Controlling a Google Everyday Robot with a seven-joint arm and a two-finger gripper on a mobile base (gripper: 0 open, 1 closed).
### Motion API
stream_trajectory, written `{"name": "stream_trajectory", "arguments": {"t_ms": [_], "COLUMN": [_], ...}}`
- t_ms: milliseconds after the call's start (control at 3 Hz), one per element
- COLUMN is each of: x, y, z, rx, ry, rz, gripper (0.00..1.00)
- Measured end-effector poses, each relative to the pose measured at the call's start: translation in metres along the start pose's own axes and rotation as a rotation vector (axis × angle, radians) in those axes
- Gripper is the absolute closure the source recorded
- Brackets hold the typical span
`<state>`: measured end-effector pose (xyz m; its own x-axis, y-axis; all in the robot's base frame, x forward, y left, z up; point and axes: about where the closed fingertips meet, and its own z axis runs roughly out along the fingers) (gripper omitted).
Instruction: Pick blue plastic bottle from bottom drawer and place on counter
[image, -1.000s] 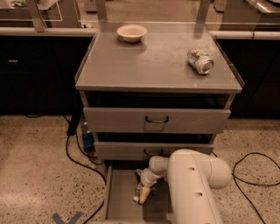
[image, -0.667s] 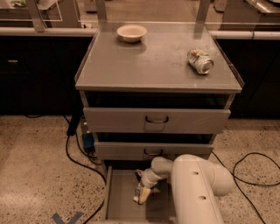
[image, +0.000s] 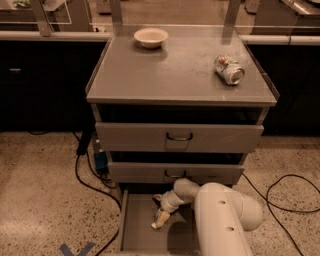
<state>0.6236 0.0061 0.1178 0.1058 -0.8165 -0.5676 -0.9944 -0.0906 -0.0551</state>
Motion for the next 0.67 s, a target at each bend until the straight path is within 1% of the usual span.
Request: {"name": "stream_trajectory", "arguments": {"t_ms": [667], "x": [0.0000], "y": [0.0001], "z": [0.0001], "rx": [0.000], "ry": [0.000], "rz": [0.000], "gripper": [0.66]}}
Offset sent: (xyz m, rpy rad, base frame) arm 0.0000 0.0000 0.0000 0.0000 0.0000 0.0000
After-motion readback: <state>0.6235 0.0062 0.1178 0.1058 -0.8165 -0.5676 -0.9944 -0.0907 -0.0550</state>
